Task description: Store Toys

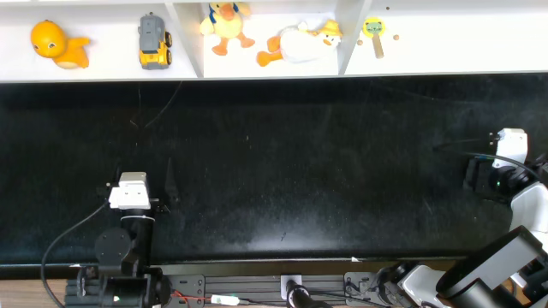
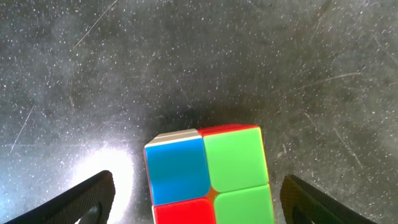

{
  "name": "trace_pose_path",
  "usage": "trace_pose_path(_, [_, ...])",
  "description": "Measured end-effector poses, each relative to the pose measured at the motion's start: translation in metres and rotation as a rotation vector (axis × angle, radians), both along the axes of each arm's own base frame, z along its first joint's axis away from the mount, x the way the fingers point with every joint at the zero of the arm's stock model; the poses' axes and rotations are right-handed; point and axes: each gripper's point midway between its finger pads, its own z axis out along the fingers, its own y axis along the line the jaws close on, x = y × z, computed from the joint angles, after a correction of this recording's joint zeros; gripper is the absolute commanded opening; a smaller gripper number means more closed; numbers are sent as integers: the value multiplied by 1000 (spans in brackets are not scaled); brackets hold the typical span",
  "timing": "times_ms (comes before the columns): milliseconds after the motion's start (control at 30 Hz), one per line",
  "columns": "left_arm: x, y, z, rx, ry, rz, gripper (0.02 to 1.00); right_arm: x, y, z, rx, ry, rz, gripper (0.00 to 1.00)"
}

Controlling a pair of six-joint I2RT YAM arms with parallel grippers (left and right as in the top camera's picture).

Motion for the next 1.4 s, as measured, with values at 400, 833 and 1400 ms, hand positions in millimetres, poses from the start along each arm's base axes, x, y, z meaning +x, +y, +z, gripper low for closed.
trace_pose_path(400, [0,0,0,0,0,0,998,3,5,-1,0,11,6,459])
trace_pose_path(833, [0,0,0,0,0,0,996,25,25,12,48,-20,-60,441])
trace_pose_path(1400, [0,0,0,0,0,0,998,138,17,137,-2,-304,-140,465])
